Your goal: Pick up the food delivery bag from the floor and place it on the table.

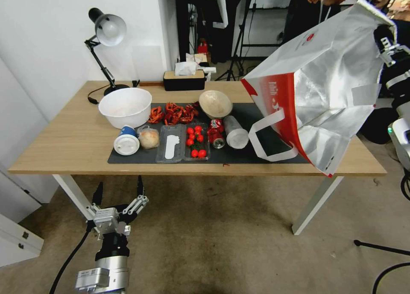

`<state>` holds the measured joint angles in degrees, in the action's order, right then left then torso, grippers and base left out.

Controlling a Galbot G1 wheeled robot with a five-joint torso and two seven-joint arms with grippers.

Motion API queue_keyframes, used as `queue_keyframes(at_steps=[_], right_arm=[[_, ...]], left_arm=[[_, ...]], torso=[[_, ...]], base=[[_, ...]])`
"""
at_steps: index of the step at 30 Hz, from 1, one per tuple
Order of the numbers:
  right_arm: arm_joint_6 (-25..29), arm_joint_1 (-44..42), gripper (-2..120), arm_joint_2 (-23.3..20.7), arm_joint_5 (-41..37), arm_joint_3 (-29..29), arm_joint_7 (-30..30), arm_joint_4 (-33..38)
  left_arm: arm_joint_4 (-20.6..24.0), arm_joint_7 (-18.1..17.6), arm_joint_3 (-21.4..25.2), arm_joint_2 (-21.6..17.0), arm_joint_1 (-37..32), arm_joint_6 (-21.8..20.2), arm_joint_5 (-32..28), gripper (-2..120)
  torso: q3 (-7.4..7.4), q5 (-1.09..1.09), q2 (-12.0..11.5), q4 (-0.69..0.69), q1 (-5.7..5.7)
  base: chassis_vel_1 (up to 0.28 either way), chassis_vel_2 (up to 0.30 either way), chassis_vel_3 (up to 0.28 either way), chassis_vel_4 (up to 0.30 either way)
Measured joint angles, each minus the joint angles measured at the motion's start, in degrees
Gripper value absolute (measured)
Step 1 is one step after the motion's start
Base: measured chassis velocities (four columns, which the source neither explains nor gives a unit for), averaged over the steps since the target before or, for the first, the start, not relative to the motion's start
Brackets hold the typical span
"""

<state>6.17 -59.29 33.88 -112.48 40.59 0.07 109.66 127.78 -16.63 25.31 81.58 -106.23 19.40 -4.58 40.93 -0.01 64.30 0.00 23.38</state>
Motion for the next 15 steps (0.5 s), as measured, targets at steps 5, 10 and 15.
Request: queue_keyframes(at_steps=[5, 10, 15], right_arm=[[-0.9, -1.4, 0, 0.2, 1.5, 0.6, 3.7, -0.6], [-2.2, -2.4, 0, 0.2, 2.4, 0.9, 6.7, -1.0], [-3.9, -3.1, 0, -0.5, 3.5, 1.0, 10.4, -1.4]], left_arm=[[0.0, -0.1, 0.0, 0.2, 0.0, 0.0, 0.3, 100], [0.1, -0.2, 0.0, 0.4, -0.1, 0.0, 0.7, 100], [0.3, -0.2, -0.1, 0.7, -0.2, 0.1, 1.0, 100]], torso=[[0.0, 0.0, 0.0, 0.0, 0.0], [0.0, 0.01, 0.0, 0.0, 0.0], [0.0, 0.01, 0.0, 0.0, 0.0]], base=[[0.0, 0.0, 0.0, 0.0], [0.0, 0.0, 0.0, 0.0], [0.0, 0.0, 0.0, 0.0]])
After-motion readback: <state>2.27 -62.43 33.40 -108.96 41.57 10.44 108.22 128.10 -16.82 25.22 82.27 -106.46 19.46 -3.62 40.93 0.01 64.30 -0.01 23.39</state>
